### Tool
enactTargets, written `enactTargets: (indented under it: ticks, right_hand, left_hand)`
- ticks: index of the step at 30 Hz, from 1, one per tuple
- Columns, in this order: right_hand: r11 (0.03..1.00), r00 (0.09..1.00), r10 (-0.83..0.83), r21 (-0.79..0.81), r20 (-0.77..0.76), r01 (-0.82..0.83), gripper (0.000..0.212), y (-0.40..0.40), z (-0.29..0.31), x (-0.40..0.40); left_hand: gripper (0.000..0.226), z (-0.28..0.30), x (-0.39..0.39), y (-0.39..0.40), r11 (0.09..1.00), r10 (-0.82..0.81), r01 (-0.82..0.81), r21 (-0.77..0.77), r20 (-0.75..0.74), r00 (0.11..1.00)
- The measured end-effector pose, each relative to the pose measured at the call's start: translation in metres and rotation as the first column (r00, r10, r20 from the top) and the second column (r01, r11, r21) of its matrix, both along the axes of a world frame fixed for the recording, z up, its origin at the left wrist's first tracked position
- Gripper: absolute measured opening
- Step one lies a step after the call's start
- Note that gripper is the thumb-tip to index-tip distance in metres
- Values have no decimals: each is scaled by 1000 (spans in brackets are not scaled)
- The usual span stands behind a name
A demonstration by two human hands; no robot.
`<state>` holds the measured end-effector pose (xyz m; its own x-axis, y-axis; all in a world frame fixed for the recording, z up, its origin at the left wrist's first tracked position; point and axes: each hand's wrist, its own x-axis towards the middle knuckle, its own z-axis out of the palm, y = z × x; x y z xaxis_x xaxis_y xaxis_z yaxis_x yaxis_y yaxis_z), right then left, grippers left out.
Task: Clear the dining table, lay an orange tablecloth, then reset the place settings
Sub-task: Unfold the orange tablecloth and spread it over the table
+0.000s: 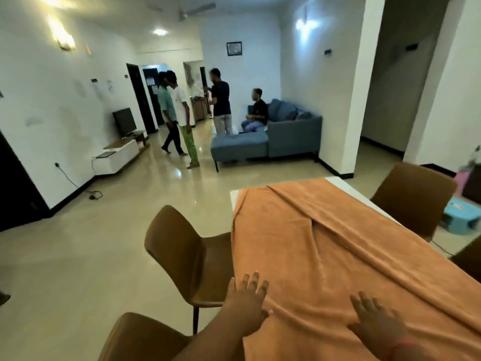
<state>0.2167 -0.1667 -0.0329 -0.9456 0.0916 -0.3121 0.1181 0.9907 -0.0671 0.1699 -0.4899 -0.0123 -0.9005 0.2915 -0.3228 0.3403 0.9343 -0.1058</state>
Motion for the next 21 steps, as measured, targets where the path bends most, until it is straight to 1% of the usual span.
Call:
enactTargets:
  ticks: [1, 3, 5, 6, 10, 14, 21]
  right_hand:
    - [998, 998, 49, 28, -47, -48, 79, -33, 20, -5]
    - [991, 984, 130, 27, -119, -128, 77, -107, 55, -15]
    - [986, 979, 165, 21, -123, -164, 76, -178, 87, -18]
    - [984, 972, 177, 6, -153, -178, 76, -202, 94, -21]
    - [970, 942, 243, 39, -230, -240, 76, -306, 127, -26]
    - [952, 901, 305, 85, -308, -293, 76, -379, 149, -35]
    - [925, 848, 365, 42, -383, -379, 80, -461, 171, -68]
  left_hand:
    - [76, 13, 2, -20, 1000, 17, -16, 22, -51, 999]
    - [76, 32, 10, -75, 996, 44, -33, 80, -133, 990]
    - [76, 53, 25, -126, 992, 77, -58, 108, -182, 980]
    - [76, 64, 30, -146, 990, 102, -79, 118, -199, 975]
    - [75, 107, 49, -233, 977, 181, -140, 160, -276, 944]
    - [74, 132, 55, -299, 960, 246, -175, 217, -369, 896]
    - [74, 140, 51, -382, 929, 361, -253, 270, -516, 777]
